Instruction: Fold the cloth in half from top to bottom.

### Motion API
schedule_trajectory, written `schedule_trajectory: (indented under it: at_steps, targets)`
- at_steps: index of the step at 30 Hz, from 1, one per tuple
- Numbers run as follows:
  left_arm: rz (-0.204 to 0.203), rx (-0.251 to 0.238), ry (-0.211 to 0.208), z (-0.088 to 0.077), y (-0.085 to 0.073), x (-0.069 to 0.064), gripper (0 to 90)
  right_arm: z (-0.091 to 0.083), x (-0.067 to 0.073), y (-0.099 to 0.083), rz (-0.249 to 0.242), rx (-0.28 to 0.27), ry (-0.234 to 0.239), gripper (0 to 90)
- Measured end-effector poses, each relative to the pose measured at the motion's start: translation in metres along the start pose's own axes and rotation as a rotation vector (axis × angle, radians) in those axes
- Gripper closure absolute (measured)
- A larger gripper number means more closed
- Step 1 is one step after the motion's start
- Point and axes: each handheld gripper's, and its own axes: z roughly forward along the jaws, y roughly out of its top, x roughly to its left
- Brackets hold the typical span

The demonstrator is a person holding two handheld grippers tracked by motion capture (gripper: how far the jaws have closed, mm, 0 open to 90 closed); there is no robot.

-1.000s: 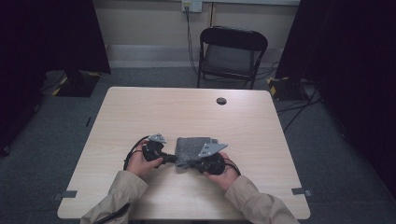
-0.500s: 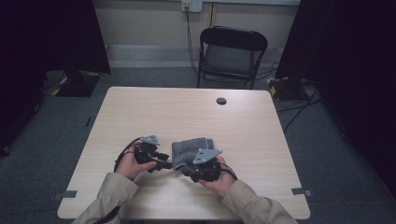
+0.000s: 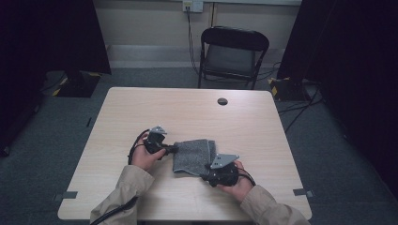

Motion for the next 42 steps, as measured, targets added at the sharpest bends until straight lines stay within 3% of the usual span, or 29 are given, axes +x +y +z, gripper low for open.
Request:
schedule_trajectory:
  at_steps: [2, 3, 4, 6, 8, 10, 12, 14, 16, 18, 19, 25, 29, 32, 39, 42]
  targets:
    - [-0.042, -0.058, 0.021, -0.004, 0.004, 0.008, 89.7, -0.001, -0.002, -0.001, 0.011, 0.001, 0.005, 61.0]
    - [-0.046, -0.055, 0.02, -0.004, 0.006, 0.012, 89.7, -0.001, -0.002, -0.002, 0.016, -0.005, 0.007, 62.1]
    - [-0.031, -0.035, 0.018, -0.001, 0.006, 0.012, 89.6, -0.001, -0.003, -0.003, 0.02, -0.007, 0.009, 62.4]
    - [0.045, 0.016, 0.042, 0.002, 0.007, 0.007, 89.4, -0.001, -0.004, -0.004, 0.032, -0.016, 0.012, 60.3]
    - [0.057, -0.026, 0.031, -0.001, 0.007, 0.005, 85.5, -0.003, -0.005, -0.004, 0.04, -0.024, 0.017, 51.5]
    - [0.086, -0.055, 0.013, -0.007, 0.005, 0.003, 58.1, -0.01, -0.007, -0.002, 0.07, -0.057, 0.013, 39.0]
    - [0.153, -0.071, -0.026, -0.021, 0.0, -0.003, 41.4, -0.02, -0.01, 0.001, 0.09, -0.092, 0.003, 28.3]
    - [0.184, -0.067, -0.04, -0.032, -0.006, -0.006, 31.5, -0.034, -0.013, 0.003, 0.106, -0.128, -0.022, 20.5]
    - [0.186, -0.06, -0.044, -0.044, -0.012, -0.009, 24.2, -0.044, -0.018, 0.0, 0.122, -0.145, -0.031, 13.1]
    - [0.198, -0.058, -0.049, -0.055, -0.017, -0.01, 20.2, -0.05, -0.023, -0.005, 0.137, -0.149, -0.04, 14.9]
    - [0.19, -0.047, -0.032, -0.06, -0.02, -0.01, 18.4, -0.053, -0.025, -0.007, 0.15, -0.144, -0.044, 14.9]
    - [0.178, -0.032, -0.003, -0.077, -0.032, -0.01, 17.8, -0.064, -0.029, -0.018, 0.154, -0.129, -0.058, 14.9]
    - [0.208, -0.049, 0.007, -0.087, -0.04, -0.012, 17.5, -0.072, -0.032, -0.024, 0.181, -0.134, -0.04, 15.0]
    - [0.22, -0.048, 0.001, -0.095, -0.046, -0.012, 16.7, -0.082, -0.037, -0.031, 0.192, -0.132, -0.053, 15.0]
    - [0.219, 0.01, 0.028, -0.105, -0.065, -0.006, 16.1, -0.096, -0.05, -0.05, 0.238, -0.112, -0.097, 15.0]
    - [0.22, 0.012, 0.026, -0.104, -0.067, -0.008, 16.1, -0.097, -0.054, -0.057, 0.261, -0.105, -0.11, 15.0]
